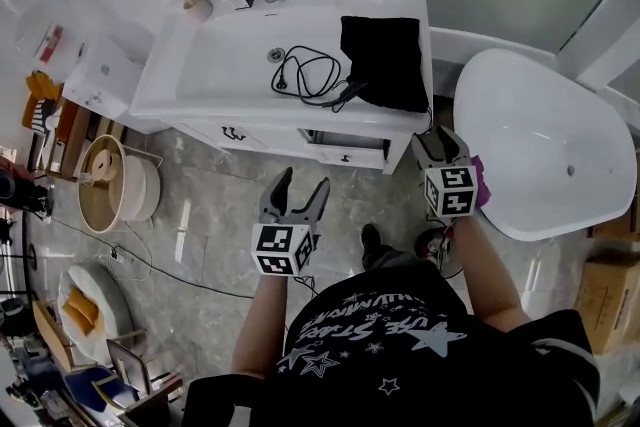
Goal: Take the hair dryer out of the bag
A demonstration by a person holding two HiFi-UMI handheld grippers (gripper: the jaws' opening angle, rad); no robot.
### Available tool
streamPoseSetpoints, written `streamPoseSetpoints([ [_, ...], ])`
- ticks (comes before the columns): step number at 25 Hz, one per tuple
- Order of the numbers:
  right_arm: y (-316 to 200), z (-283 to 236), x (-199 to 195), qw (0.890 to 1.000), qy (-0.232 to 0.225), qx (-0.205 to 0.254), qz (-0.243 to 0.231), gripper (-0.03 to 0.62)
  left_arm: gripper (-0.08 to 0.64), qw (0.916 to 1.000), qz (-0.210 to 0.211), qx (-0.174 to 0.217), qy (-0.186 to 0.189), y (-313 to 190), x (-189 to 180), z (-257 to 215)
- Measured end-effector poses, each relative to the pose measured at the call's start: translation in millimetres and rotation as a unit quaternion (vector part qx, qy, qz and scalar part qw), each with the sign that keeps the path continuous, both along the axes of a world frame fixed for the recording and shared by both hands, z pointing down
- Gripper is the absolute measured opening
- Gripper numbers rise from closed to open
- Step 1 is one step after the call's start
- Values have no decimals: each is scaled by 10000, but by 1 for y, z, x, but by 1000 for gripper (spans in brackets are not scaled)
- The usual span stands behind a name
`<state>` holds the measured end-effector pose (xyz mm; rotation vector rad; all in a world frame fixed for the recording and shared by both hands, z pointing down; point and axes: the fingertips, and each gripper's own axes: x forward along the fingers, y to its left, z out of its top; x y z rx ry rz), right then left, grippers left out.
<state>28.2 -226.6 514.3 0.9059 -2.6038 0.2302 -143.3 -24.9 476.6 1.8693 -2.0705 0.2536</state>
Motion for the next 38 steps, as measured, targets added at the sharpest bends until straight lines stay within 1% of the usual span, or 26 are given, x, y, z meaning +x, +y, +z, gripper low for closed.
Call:
streamPoseSetpoints([
  [3,-17,4,-6,9999,98,-1,-34,213,324,9999,95,-62,-61,-19,-4,-1],
  [7,-34,10,-18,9994,270,72,-199,210,324,9997,161,-111,-124,-42,-11,-2],
  [10,-47,16,-26,9984,461,152,-273,210,324,9993,284,-155,-165,-56,-13,-4],
  [13,-55,22,-33,9970,677,174,-322,210,324,9987,435,-202,-193,-67,-14,-6],
  [17,-56,24,-43,9940,943,335,-433,213,324,9971,692,-233,-219,-84,-19,-5],
  [21,-65,24,-50,9926,1110,404,-288,213,324,9941,1036,-264,-162,-109,-26,1],
  [23,-70,25,-50,9925,1160,359,-133,213,324,9908,1314,-310,-103,-122,-25,4],
  [25,-72,31,-50,9940,1087,112,98,218,324,9860,1626,-347,-106,-136,-24,5],
  [27,-74,37,-51,9936,1110,-55,221,218,324,9819,1854,-374,-126,-151,-26,6],
  [30,-81,39,-53,9908,1329,1,248,214,324,9759,2137,-432,-72,-172,-27,12],
  [33,-83,36,-54,9889,1447,38,325,168,324,9679,2450,-558,-31,-184,-24,21],
  [37,-87,31,-57,9876,1493,94,472,55,322,9567,2810,-756,95,-198,-19,35],
  [38,-89,30,-59,9875,1491,97,501,43,322,9537,2897,-806,102,-201,-19,38],
])
